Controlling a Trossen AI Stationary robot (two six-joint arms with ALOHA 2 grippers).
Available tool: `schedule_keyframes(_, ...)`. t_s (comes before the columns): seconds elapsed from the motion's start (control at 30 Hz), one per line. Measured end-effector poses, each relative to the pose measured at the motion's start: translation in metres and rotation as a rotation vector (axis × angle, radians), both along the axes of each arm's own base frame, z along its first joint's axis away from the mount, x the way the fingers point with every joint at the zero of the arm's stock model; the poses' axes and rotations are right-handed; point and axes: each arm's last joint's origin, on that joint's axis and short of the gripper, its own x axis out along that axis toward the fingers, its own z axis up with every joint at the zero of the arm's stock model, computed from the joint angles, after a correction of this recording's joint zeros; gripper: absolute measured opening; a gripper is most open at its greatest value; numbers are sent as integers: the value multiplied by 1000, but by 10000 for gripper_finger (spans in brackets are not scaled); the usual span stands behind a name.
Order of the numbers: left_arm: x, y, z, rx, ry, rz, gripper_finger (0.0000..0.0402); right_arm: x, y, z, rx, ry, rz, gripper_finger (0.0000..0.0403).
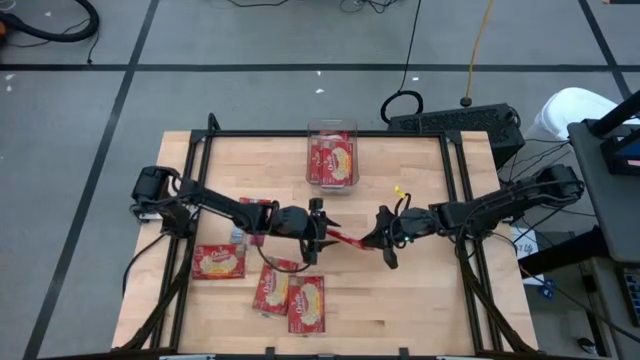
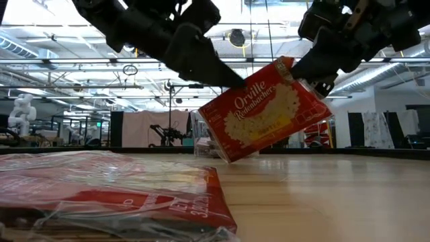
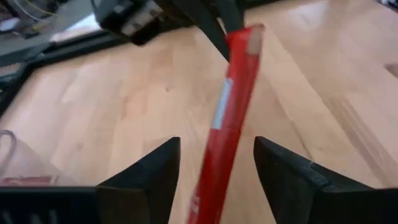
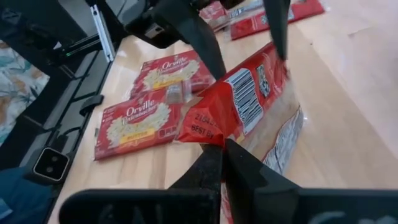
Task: Sort popcorn bags into baskets
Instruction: Put the red popcorn pack into the transparent bin
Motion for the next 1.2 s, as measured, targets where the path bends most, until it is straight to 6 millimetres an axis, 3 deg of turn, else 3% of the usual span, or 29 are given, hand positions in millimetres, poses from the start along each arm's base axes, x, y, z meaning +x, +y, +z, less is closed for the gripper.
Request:
schedule_keyframes(0.37, 0, 27, -4, 19, 48, 58, 144, 3, -17, 1, -68, -17, -42, 0)
schedule_keyframes(0.67, 0, 34, -4, -42, 52, 19, 18, 3, -23, 1, -152, -26, -40, 3)
schedule_keyframes(0.93, -3, 28, 6, -118, 32, 45, 29, -11, -23, 16, -254, -47, -184, 61)
schedule_keyframes(1.2, -22, 28, 54, -127, -88, 153, 20, -35, -19, 31, -401, -44, -372, 101)
